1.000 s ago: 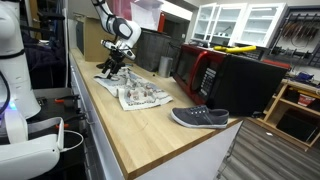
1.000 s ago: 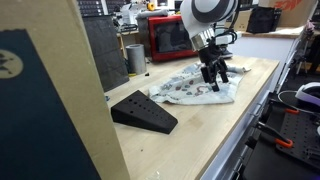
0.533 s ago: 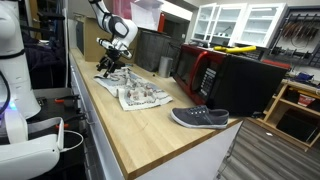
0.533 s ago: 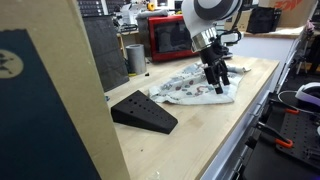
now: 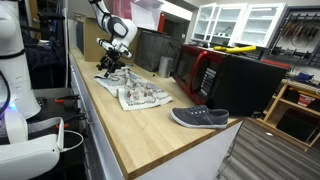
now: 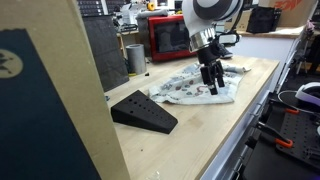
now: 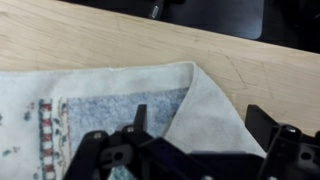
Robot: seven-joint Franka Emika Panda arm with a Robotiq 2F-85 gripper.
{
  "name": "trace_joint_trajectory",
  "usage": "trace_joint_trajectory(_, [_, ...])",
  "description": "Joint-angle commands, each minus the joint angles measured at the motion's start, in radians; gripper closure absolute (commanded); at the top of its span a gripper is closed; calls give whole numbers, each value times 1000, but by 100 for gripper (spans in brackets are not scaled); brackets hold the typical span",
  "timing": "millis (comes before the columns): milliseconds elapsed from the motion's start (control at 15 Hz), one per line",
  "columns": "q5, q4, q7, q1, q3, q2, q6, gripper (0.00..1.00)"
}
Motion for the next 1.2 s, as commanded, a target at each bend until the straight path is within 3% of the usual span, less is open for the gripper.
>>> trace_joint_trajectory(0, [105,-39,-103,0,14,-49,103,0])
trace_joint_trajectory(600, [111,-63,-248,-4,14,-38,168,0])
trace_joint_trajectory(1133, [117,-70,-283,-3,17,-35,217,0])
